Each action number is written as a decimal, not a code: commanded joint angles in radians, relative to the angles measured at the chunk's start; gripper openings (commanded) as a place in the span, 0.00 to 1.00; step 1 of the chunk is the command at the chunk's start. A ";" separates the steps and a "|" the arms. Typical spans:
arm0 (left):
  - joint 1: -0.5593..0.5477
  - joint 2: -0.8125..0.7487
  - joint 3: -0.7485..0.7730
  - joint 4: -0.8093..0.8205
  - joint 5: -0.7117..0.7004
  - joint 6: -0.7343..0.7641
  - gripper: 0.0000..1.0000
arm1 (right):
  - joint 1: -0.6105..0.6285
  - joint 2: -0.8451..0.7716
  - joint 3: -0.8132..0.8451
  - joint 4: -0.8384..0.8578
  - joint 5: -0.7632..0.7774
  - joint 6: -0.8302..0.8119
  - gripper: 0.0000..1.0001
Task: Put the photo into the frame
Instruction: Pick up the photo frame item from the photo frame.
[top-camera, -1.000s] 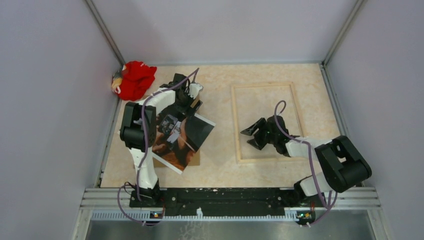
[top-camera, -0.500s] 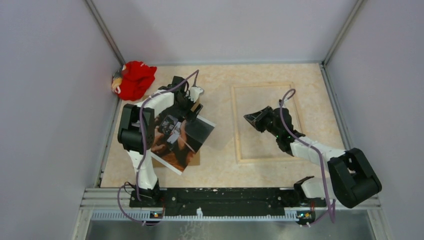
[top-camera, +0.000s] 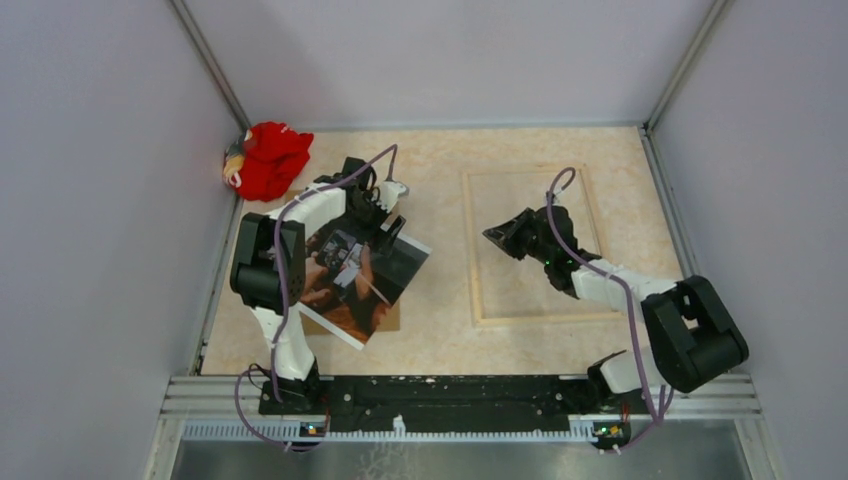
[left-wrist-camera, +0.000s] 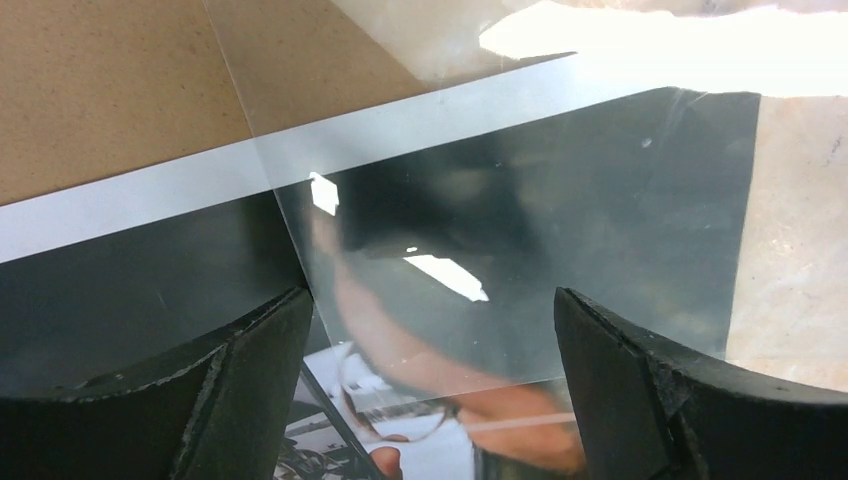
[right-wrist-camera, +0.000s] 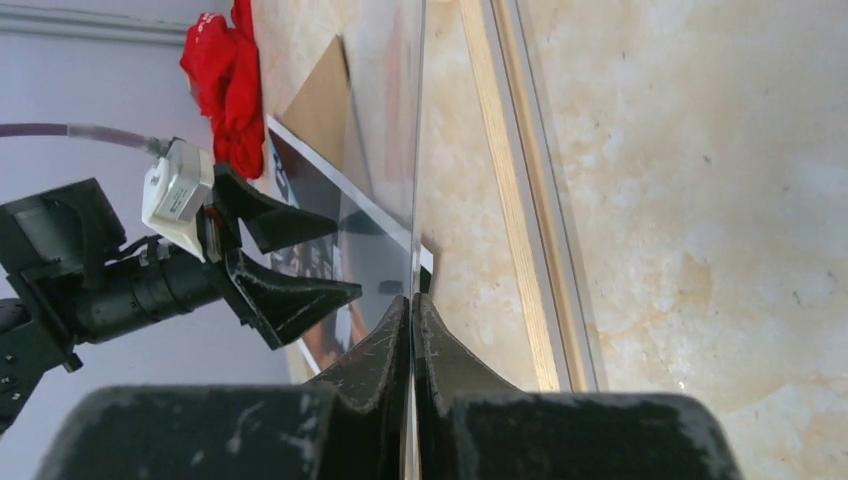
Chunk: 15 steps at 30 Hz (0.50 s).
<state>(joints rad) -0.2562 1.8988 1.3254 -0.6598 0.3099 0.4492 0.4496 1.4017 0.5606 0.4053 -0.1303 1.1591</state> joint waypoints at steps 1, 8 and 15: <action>-0.005 -0.061 0.022 -0.041 0.025 0.012 0.98 | -0.016 -0.106 0.142 -0.133 0.070 -0.147 0.00; -0.006 -0.095 0.125 -0.057 0.027 0.052 0.98 | -0.225 -0.242 0.413 -0.642 -0.097 -0.403 0.00; -0.140 -0.135 0.125 0.040 0.077 0.234 0.98 | -0.413 -0.309 0.685 -0.965 -0.095 -0.538 0.00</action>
<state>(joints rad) -0.2844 1.8198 1.4235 -0.6792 0.3477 0.5465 0.1177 1.1347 1.1046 -0.3374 -0.1894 0.7322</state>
